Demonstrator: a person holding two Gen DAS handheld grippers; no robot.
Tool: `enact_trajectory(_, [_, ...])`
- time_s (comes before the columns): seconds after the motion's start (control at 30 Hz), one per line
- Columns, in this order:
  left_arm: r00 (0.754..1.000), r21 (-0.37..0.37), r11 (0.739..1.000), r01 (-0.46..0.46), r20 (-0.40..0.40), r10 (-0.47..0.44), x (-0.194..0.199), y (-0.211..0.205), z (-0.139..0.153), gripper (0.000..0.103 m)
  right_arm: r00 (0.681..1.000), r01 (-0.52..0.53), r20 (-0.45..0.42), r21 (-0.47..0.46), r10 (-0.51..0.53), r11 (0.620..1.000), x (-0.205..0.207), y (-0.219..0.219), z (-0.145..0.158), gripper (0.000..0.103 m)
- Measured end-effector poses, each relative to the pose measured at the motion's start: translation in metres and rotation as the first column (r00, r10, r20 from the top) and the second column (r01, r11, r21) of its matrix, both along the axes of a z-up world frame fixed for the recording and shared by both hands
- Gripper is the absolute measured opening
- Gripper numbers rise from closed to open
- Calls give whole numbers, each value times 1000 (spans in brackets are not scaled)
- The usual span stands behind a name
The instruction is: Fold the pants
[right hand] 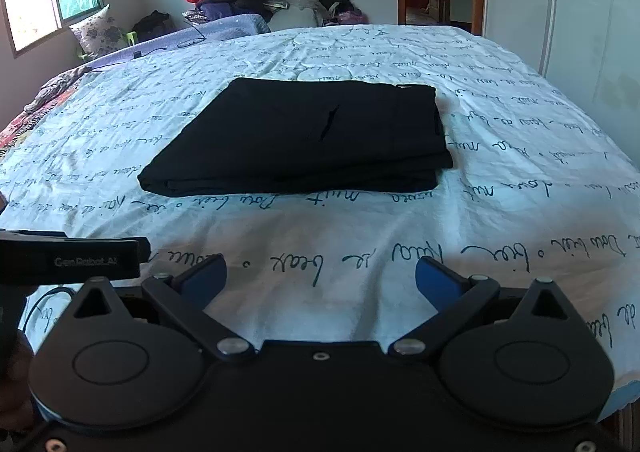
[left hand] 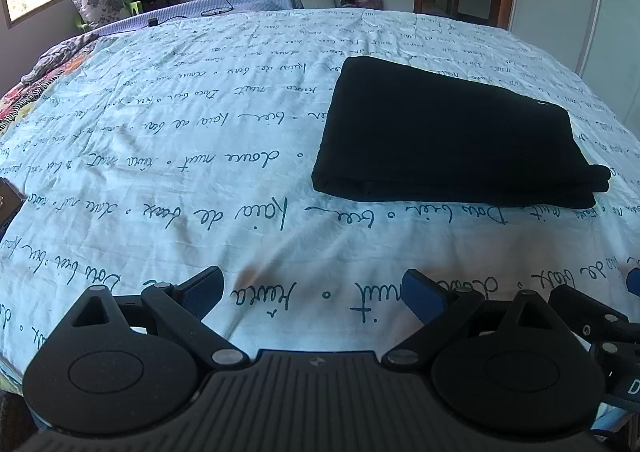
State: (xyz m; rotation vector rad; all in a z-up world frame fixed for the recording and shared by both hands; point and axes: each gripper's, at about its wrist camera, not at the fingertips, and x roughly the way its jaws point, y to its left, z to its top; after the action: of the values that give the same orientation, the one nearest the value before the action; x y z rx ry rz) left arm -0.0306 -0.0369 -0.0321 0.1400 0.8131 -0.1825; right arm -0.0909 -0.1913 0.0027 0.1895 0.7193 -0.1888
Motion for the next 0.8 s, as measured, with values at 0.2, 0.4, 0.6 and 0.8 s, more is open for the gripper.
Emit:
enact_trajectory(0.2, [1000,2,1000,1,3,-1,-1,0,1,97,1000,2,3,1,-2,1000,0,-2,1,102])
enact_trajectory(0.4, [1000,7,1000,1,-3,-1,0,0,0,97,1000,4,5,7,-4,1000,0,-4,1,102])
enact_trajectory(0.6, [1000,16,1000,6,-3,-6,1,-2,0,97,1000,5,12,10,-5,1000,-1,-5,2,102])
enact_trajectory(0.8, [1000,16,1000,5,-6,-5,1,-1,-1,97,1000,4,13,10,-4,1000,0,-6,2,102])
